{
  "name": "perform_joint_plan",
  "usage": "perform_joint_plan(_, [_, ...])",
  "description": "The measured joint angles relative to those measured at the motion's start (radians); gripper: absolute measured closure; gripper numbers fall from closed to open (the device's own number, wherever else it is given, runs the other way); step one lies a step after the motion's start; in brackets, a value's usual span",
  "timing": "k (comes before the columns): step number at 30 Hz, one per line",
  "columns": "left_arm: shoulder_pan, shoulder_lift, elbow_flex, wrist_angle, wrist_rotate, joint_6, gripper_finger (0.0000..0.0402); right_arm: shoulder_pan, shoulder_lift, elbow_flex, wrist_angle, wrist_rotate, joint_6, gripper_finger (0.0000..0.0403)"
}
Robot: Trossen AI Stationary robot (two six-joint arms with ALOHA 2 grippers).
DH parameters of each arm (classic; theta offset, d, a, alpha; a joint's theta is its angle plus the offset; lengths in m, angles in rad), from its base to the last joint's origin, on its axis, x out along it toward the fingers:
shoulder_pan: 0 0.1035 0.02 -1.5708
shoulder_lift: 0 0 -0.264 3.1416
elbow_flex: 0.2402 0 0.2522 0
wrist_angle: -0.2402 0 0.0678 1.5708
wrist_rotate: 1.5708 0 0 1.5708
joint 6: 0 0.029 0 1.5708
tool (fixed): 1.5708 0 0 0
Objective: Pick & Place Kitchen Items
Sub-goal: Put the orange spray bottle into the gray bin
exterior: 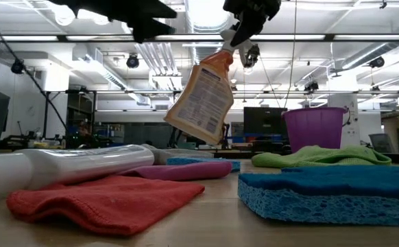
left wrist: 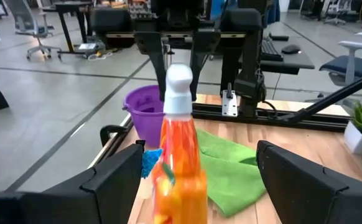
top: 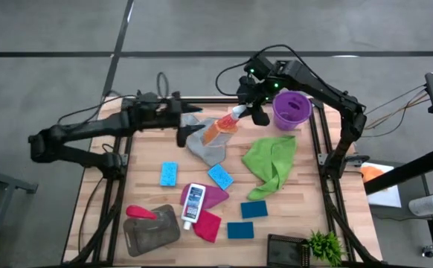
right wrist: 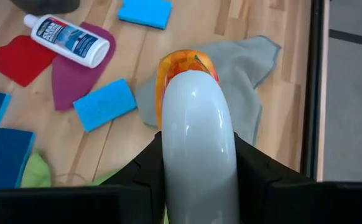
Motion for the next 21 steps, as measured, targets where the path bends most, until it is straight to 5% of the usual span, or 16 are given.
perform_joint_plan(10, [-0.004, 0.295, 0.203, -0.002, -0.006, 0.012, 0.009, 0.002, 0.0, 0.0, 0.025, 0.011, 0.002, 0.0284])
perform_joint_plan(21, [-0.003, 0.452, 0.335, -0.002, -0.057, 0.053, 0.009, 0.009, 0.001, 0.0, 0.042, 0.012, -0.001, 0.0284])
